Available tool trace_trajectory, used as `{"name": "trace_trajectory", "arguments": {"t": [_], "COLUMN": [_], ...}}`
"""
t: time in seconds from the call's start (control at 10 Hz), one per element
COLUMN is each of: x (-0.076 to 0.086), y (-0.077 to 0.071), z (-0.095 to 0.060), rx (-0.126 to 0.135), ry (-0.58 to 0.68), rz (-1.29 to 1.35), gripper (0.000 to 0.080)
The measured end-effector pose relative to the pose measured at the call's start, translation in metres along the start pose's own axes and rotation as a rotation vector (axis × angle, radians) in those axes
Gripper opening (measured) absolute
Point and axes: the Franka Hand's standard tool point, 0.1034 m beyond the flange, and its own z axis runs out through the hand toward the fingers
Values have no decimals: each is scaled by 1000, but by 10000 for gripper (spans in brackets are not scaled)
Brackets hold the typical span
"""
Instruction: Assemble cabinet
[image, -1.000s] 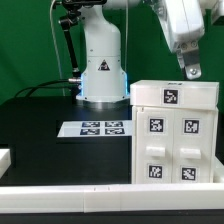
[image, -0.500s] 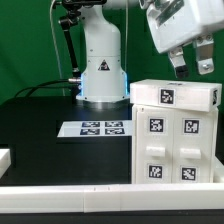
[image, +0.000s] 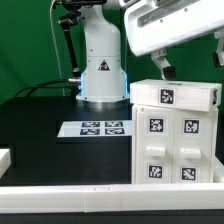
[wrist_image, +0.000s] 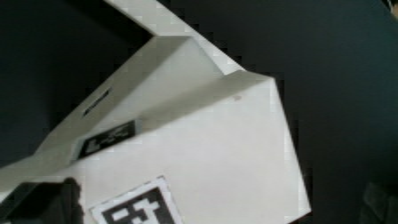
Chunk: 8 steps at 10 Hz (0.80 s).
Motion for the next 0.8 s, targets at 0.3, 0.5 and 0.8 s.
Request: {"name": "trace_trajectory", "arguments": {"t": [0.3,0.5,0.8], "x": [1,7,12], "y": [3,6,15], "z": [-2,-6,-3], "rx": [-26,-29,-33], "ry": [-29,-53,-59], "rz": [-391,-653,-896], "gripper": [796,796,796]}}
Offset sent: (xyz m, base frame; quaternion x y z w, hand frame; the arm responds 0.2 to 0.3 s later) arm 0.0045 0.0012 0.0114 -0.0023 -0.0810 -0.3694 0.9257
